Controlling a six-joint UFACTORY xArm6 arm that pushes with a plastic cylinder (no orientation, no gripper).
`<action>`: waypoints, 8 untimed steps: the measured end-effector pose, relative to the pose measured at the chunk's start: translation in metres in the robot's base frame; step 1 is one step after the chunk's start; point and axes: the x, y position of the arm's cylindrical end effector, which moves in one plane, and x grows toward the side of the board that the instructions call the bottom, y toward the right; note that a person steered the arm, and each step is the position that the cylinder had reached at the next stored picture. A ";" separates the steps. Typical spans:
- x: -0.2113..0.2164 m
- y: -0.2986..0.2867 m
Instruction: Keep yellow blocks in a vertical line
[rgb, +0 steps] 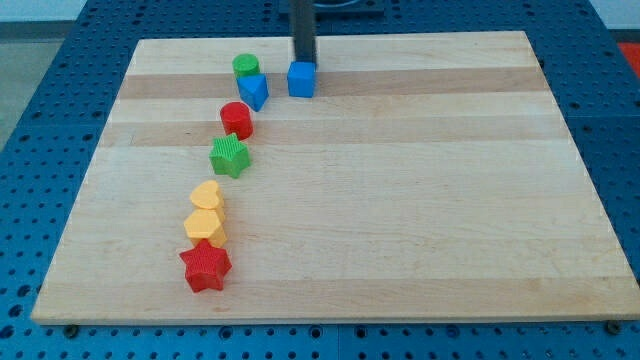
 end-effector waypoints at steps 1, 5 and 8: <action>0.016 0.022; 0.170 0.119; 0.302 -0.001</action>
